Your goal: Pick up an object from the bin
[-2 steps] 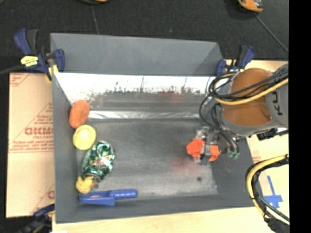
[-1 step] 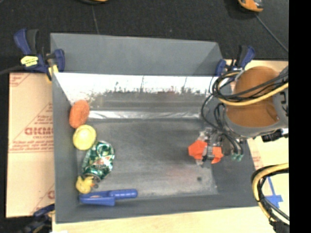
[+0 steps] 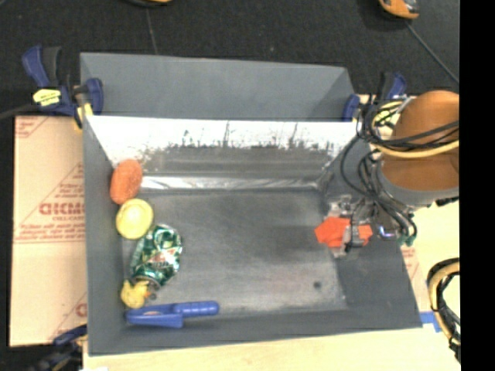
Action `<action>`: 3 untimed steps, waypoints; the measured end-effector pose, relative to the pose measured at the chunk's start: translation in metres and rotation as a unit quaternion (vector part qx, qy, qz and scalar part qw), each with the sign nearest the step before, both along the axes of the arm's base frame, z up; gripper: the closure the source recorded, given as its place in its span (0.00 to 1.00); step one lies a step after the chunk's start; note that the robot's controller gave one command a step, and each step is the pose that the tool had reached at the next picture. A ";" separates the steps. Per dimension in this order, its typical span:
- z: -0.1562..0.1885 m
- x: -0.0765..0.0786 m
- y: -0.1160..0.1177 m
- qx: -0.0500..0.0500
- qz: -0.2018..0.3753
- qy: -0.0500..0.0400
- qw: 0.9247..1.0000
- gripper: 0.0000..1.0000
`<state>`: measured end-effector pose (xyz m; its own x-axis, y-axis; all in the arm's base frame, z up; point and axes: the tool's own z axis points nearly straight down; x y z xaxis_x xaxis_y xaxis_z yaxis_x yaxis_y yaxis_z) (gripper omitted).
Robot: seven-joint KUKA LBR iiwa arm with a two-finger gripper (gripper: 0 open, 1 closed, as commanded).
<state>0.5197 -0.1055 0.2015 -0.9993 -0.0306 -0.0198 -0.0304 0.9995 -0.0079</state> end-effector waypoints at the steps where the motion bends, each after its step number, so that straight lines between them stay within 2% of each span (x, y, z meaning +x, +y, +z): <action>1: -0.032 -0.014 0.037 0.000 0.019 -0.001 1.000 1.00; 2: -0.075 0.004 0.025 0.001 -0.020 -0.003 1.000 1.00; 3: -0.096 -0.004 0.041 -0.002 0.129 -0.001 0.992 1.00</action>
Offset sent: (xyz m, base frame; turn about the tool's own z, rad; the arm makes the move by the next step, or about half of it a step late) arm 0.0328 -0.0276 -0.1315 -0.3950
